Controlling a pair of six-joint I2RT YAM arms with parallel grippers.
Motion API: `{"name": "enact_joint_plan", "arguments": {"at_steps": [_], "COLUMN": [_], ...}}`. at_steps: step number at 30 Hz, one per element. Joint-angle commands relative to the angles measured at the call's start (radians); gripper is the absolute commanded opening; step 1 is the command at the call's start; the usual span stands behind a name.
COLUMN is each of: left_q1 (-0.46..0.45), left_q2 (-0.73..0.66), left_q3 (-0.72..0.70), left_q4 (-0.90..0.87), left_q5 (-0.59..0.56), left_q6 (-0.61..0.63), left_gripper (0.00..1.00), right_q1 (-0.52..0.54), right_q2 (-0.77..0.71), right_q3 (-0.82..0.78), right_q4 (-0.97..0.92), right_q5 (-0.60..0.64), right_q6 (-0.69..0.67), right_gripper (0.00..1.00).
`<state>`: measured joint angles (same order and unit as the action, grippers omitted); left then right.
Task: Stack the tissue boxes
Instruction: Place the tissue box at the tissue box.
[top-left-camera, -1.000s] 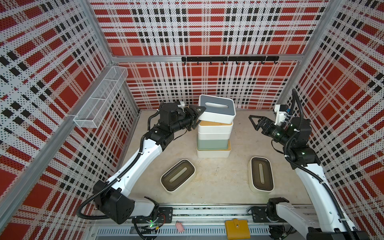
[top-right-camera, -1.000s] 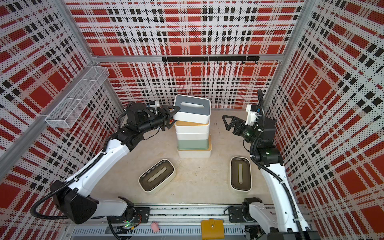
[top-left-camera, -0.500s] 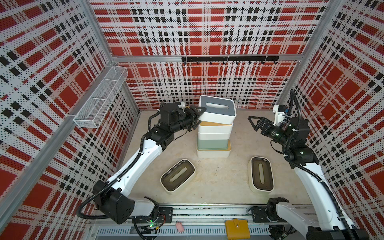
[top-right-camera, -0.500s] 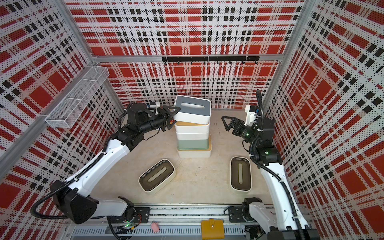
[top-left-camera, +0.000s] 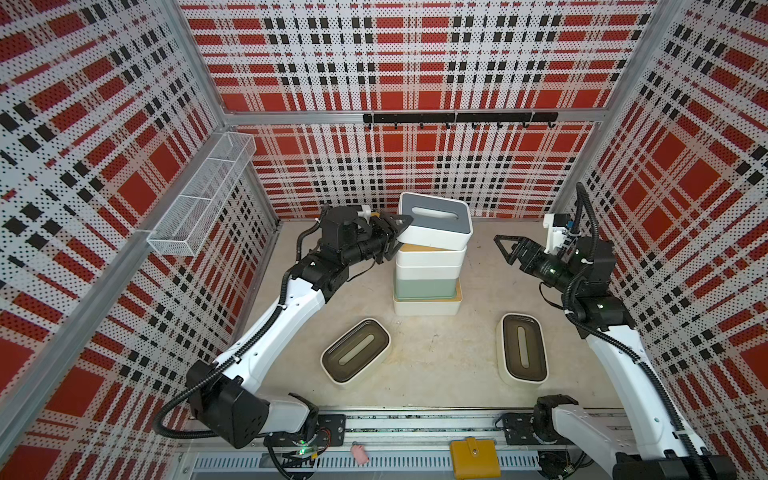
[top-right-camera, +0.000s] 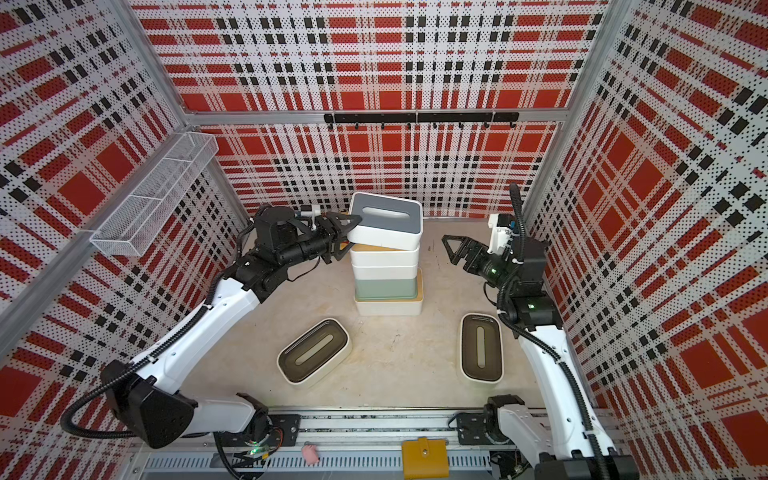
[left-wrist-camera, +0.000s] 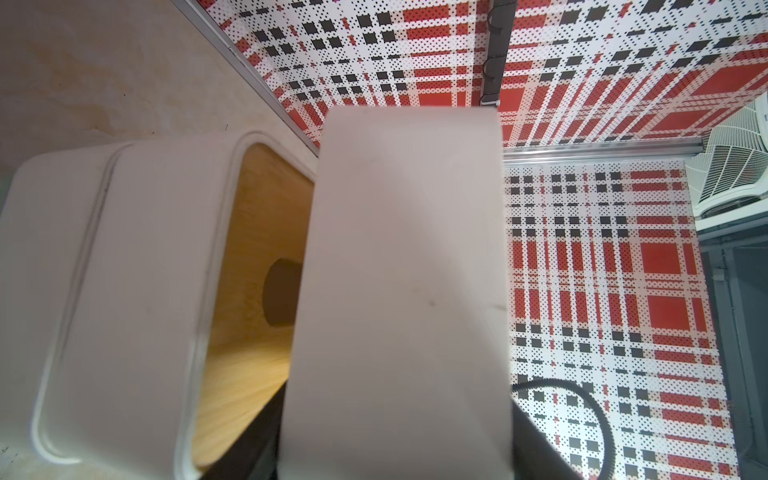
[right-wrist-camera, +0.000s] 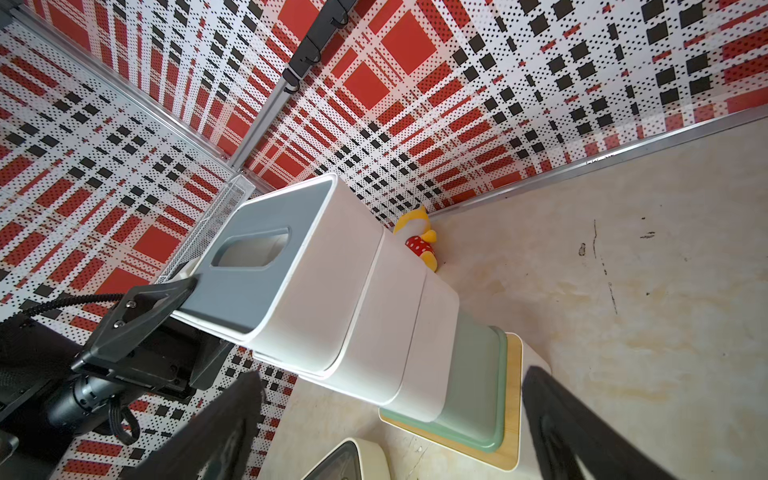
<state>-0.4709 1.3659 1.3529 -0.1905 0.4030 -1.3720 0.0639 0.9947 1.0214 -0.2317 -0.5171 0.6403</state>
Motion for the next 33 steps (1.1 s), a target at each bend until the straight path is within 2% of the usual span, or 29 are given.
{"name": "enact_joint_plan", "arguments": {"at_steps": [1,16,33], "left_q1": [0.017,0.082,0.112], "left_q2": [-0.038,-0.085,-0.085], "left_q3": [0.012,-0.061,-0.136], "left_q4": [0.037,0.037,0.072], "left_q5": [0.002,0.036,0.072], "left_q6": [-0.019,-0.023,-0.037], "left_gripper": [0.52,0.56,0.71], "right_q1": [-0.004,-0.004,-0.004], "right_q2": [-0.002,0.002,0.005], "right_q3": [-0.006,-0.014,-0.022], "right_q4": [0.054,0.064,0.082], "right_q5": [-0.014,-0.022,-0.026], "right_q6": [0.000,0.011,0.024], "right_gripper": [1.00,1.00,1.00]}}
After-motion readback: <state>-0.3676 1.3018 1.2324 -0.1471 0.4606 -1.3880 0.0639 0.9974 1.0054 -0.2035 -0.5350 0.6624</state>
